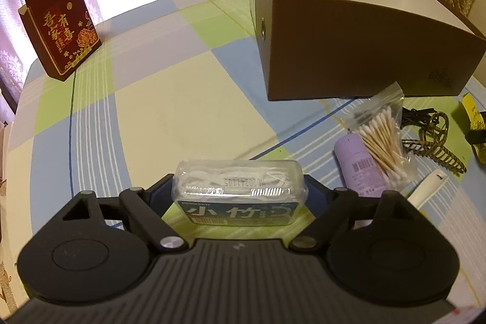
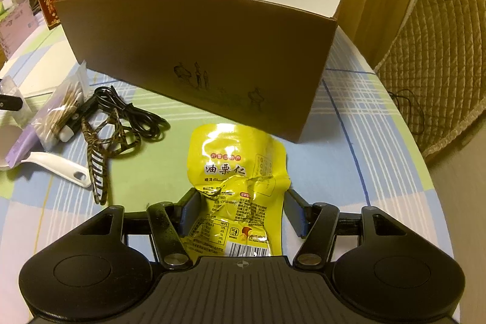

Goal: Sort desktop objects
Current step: 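Carry the yellow bag in right tool and the clear box in left tool into the brown box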

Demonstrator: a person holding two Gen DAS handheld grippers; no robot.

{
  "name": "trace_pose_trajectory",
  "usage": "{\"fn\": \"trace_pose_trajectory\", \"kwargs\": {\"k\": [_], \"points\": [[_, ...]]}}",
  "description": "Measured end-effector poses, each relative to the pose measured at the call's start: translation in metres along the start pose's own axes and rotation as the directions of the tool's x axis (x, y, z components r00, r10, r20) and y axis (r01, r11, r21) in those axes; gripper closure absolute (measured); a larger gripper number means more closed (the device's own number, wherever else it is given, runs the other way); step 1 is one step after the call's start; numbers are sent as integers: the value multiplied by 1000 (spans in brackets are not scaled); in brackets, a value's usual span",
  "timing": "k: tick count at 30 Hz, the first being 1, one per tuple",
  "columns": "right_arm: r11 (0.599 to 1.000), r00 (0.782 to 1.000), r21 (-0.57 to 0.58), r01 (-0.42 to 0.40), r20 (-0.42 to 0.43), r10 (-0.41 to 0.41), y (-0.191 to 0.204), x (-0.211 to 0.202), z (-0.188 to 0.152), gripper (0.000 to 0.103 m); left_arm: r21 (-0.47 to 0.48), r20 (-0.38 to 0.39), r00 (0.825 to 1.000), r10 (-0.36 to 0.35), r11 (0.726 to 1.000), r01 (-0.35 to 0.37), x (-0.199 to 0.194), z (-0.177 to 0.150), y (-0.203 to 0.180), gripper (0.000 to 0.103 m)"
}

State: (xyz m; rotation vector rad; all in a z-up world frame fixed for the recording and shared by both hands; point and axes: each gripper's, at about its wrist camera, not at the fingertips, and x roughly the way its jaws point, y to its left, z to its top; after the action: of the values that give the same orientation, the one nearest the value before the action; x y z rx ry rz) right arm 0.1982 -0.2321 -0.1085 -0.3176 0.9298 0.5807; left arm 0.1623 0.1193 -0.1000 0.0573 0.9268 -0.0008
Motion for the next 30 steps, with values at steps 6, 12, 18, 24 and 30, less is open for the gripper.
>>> {"fn": "trace_pose_trajectory", "kwargs": {"k": [6,12,18,24,30], "points": [[1000,999,3,-26,29,26,-2,-13,3,46,-24,35,999,36,999,-35,-25,0,0,19],[998,996,-5,-63,59,63,0,-29,10,46,-31,78,996,52,998,-50,-56,8,-9,19],[995,991,-18,-98,92,99,3,-47,16,46,-10,120,992,26,1000,-25,-75,18,-32,19],[992,985,-35,-122,121,126,2,-66,24,46,38,160,987,-13,999,7,-90,31,-57,19],[988,977,-46,-146,148,152,-1,-81,35,46,77,187,981,-45,997,31,-94,45,-76,19]]}}
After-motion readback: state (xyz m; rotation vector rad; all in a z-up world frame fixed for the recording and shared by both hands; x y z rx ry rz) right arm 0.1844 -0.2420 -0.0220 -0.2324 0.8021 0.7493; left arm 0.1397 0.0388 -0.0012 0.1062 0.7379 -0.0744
